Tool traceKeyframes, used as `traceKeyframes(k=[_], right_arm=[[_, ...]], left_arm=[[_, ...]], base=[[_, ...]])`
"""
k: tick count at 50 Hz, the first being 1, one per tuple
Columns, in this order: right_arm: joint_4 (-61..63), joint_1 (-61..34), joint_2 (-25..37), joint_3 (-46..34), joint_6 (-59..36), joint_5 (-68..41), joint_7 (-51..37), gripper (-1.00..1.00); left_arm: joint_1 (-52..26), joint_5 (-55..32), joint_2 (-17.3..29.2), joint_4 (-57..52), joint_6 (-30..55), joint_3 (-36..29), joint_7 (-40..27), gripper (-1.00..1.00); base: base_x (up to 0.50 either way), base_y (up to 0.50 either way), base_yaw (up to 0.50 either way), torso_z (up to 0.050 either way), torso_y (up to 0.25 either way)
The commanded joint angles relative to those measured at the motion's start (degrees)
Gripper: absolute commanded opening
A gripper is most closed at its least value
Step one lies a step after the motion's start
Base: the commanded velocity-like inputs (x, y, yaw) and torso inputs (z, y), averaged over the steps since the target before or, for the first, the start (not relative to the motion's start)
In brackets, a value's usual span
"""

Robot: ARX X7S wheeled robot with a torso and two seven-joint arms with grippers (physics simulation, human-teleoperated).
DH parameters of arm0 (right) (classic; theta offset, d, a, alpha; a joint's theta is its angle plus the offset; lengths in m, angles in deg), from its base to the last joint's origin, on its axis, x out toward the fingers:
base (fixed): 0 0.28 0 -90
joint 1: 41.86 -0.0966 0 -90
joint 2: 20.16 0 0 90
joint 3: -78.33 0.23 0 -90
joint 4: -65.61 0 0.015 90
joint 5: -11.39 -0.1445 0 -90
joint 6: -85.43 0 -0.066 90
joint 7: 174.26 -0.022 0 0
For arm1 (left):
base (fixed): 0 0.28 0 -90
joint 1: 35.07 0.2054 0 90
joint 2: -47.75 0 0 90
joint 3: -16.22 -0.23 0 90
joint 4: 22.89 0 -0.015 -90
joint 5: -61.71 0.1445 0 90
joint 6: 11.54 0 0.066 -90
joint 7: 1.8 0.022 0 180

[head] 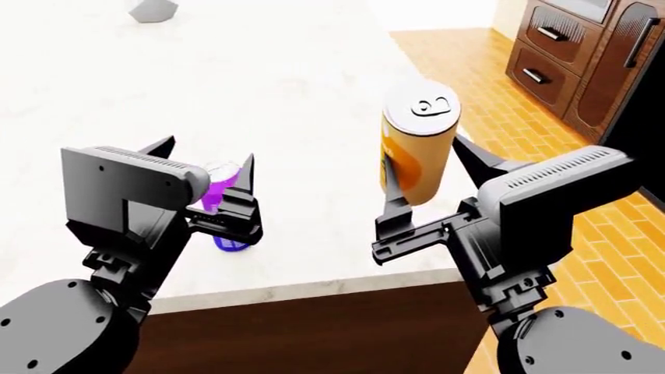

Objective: Move the drinks to the dining counter.

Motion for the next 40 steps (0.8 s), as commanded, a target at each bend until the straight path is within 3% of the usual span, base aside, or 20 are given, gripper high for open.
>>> traceKeyframes(k=[1, 23, 40], right_arm=[[0.18, -0.06, 0.00, 0.10, 0.02, 1.45, 0.49, -1.00], [-13.79, -1.44, -5.07, -4.02, 6.00, 5.56, 6.78, -1.00], [-25.10, 1.04, -9.10, -6.46, 13.58, 8.93, 10.83, -1.00]], left_arm=[[0.10, -0.28, 0.22, -0.22, -0.18, 0.13, -0.27, 1.00], [-1.13, -8.06, 2.07, -8.44, 3.25, 4.51, -6.80, 1.00], [-0.49, -7.74, 2.42, -8.98, 2.64, 3.91, -6.74, 1.00]], base=[[0.00, 0.00, 0.00, 0.000, 0.000], [0.00, 0.00, 0.00, 0.000, 0.000], [0.00, 0.00, 0.00, 0.001, 0.001]])
